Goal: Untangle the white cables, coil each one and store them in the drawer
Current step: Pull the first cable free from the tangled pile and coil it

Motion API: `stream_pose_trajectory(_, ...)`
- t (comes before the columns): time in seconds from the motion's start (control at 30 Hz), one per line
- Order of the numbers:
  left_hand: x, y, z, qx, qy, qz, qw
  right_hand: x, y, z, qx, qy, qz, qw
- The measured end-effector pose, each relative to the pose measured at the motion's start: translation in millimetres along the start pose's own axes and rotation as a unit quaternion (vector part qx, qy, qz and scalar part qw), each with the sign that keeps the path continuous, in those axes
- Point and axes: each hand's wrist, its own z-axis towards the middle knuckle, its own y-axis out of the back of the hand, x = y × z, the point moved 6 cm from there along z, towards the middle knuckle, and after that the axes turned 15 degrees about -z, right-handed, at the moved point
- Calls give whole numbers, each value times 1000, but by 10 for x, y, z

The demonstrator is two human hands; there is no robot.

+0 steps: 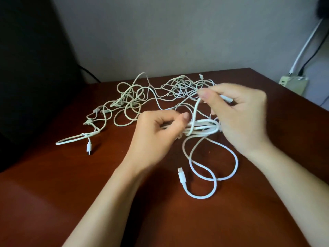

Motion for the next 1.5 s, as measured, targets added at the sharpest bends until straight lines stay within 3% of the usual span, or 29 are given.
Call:
stream_pose_trajectory(0.1,-54,-98,9,10,9,-90,996,-108,-58,21,58,-149,136,978)
stream_pose_trajectory(0.2,-52,-156,1,-5,41,-179,983,-178,-183,-23,102,-231,204,946)
stream_pose_trajectory(0.3,-36,-152,-6,-27,70,-243,967,-196,-292,-88,122,-238,206,941)
stream_pose_trajectory(0.47,61,-18,13,-101,104,-324,935,-272,-352,-174,132,-236,102,957)
stream_pose_trajectory(0.67,200,150,27,-175,126,-333,918,-48,-349,-244,130,-73,-20,989)
stream_pose_trajectory(0.83,177,147,15,-162,134,-346,914,13,-407,-294,143,-25,-31,989)
stream_pose_trajectory(1.1,311,219,-3,-237,164,-288,913,98,-429,-346,99,113,-112,982)
stream_pose_trajectory(1.37,400,137,1,-156,217,-227,936,119,-350,-314,50,206,-176,961)
stream_pose_trajectory(1.5,367,178,23,-124,157,-89,976,176,-318,-306,35,228,-174,957)
